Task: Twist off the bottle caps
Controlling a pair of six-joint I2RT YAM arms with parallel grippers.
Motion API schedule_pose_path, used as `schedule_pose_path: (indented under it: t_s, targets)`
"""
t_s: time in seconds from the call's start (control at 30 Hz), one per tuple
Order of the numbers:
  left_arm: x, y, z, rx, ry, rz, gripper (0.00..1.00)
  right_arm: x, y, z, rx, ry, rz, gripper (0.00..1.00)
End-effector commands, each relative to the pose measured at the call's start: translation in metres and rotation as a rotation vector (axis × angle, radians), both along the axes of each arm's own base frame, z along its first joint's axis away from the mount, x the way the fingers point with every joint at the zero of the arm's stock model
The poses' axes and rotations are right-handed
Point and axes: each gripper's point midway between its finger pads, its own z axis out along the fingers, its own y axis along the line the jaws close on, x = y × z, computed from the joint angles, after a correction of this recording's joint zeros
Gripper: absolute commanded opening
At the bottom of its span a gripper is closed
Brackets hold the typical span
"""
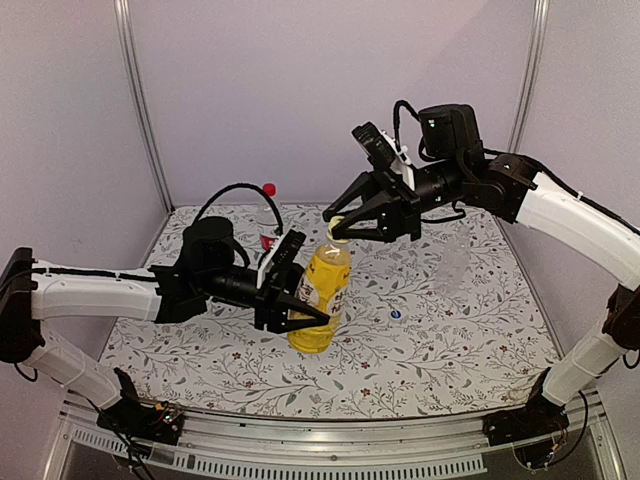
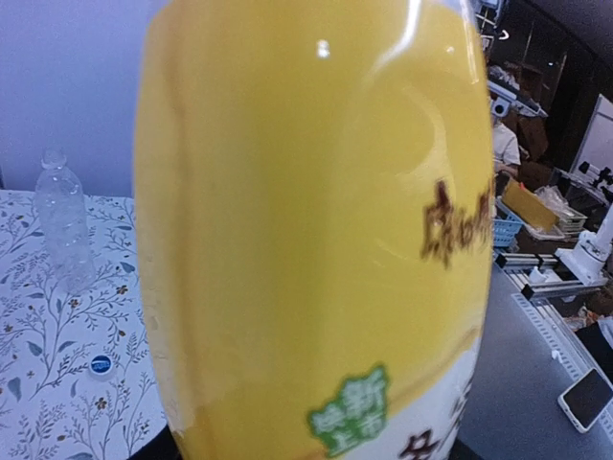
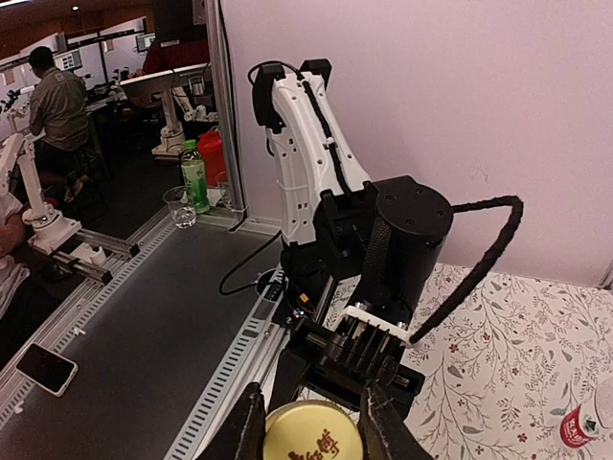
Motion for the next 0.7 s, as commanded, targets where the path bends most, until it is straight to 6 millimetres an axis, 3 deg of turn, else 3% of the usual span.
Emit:
schedule_pose_path:
  t_s: [0.0, 0.17, 0.5, 0.67]
  targets:
    - [-0.012, 0.004, 0.018, -0.067, 0.004, -0.126, 0.51, -0.009, -0.005, -0.004, -0.007, 0.016, 0.102, 0.30]
    - [-0.004, 0.005, 0.018, -0.069, 0.001, -0.087, 0.51, -0.009, -0.007, -0.001, -0.005, 0.017, 0.094, 0.30]
    - [0.015, 0.003, 0.012, -0.050, -0.001, 0.012, 0.51, 0.002, -0.004, -0.006, -0.035, 0.030, 0.020, 0.58]
    - [0.023, 0.004, 0.009, -0.042, -0.003, 0.056, 0.51, 0.015, -0.003, 0.003, -0.028, 0.014, -0.081, 0.76]
